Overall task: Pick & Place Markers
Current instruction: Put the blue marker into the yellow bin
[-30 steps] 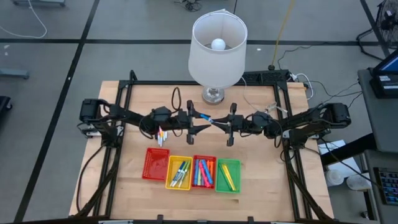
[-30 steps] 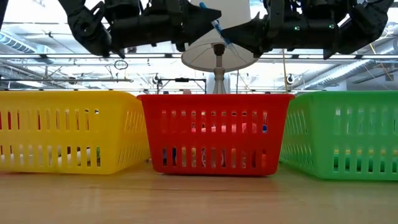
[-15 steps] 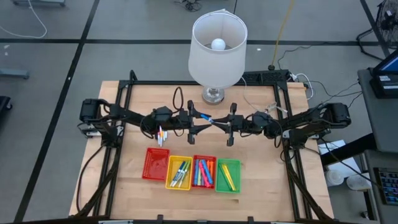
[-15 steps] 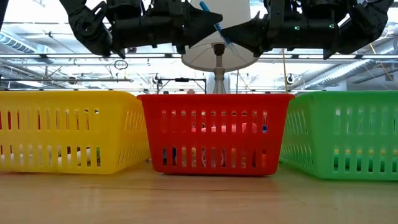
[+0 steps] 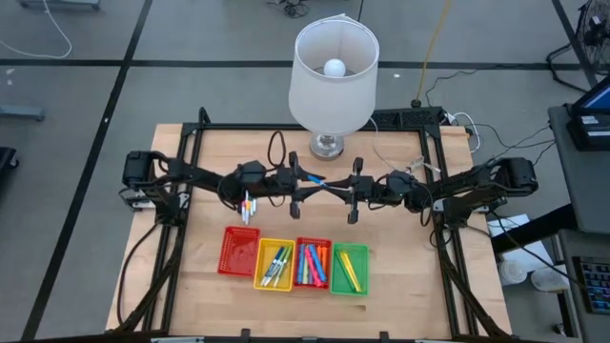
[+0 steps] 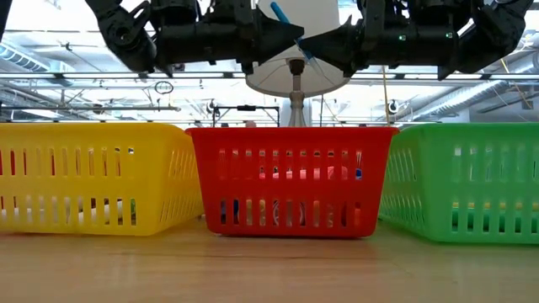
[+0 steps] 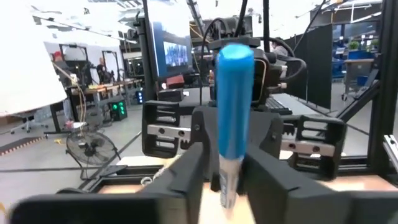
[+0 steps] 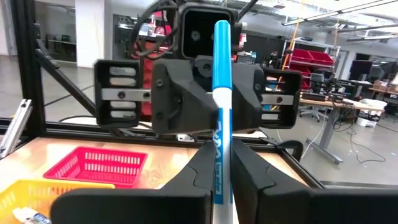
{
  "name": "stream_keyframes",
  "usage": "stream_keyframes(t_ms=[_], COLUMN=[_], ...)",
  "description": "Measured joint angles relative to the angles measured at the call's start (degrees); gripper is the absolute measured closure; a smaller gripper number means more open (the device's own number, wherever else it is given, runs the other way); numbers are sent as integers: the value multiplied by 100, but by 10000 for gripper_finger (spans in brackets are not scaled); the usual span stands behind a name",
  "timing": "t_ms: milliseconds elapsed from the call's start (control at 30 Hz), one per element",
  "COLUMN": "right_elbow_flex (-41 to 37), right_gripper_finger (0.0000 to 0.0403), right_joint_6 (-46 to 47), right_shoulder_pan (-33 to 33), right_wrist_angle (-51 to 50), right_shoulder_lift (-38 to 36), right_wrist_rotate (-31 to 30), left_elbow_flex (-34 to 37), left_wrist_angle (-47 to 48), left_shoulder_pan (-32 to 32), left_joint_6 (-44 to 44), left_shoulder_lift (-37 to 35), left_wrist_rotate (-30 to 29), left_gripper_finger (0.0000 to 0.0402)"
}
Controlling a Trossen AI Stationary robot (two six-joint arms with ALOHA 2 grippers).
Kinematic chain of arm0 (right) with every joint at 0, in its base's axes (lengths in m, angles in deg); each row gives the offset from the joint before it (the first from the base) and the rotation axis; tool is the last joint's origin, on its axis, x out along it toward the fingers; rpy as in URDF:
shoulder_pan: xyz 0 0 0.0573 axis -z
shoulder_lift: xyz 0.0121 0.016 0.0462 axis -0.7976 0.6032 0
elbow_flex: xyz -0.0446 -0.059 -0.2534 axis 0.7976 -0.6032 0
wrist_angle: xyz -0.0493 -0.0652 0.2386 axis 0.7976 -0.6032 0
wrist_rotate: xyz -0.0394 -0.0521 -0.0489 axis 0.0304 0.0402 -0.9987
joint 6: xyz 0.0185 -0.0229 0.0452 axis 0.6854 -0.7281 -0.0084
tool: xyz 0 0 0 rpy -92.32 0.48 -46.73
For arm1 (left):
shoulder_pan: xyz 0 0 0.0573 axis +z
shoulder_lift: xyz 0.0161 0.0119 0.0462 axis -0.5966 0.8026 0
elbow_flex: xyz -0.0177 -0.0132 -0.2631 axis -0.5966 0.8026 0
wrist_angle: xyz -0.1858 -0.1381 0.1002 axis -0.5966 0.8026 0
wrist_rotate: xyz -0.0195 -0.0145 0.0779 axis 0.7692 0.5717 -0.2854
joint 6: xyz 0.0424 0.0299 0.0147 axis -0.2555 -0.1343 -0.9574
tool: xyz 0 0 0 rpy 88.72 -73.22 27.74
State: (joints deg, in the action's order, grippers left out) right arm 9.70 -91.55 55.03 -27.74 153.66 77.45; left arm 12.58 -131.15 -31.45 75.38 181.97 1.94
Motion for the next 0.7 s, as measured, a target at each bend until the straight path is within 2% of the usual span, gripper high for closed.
stream_keyframes(t_ms=[133,367,467,700], right_elbow_flex=[-2,0,17,4], right_gripper_finger=[385,370,340,251], right_joint_6=[-11,-114,-226,-128], right_shoulder_pan=[4,0,-5,0], right_wrist_angle=[-41,-404,-791,-1780], right_shoulder_lift=[0,-9,-45,-610], right_wrist_rotate=[-19,-195,-582,-764], left_elbow_flex=[-269,-351,-344,-296], left_wrist_angle=[558,1031,1444,2709], left_shoulder_pan=[0,-39,-42,-160], left_joint_6=[70,-132,-266,-518], left_shoulder_lift=[-8,-96,-363,-1243], left_wrist_rotate=[20,-24,-180,-580], left_gripper_finger=[363,363,363,363])
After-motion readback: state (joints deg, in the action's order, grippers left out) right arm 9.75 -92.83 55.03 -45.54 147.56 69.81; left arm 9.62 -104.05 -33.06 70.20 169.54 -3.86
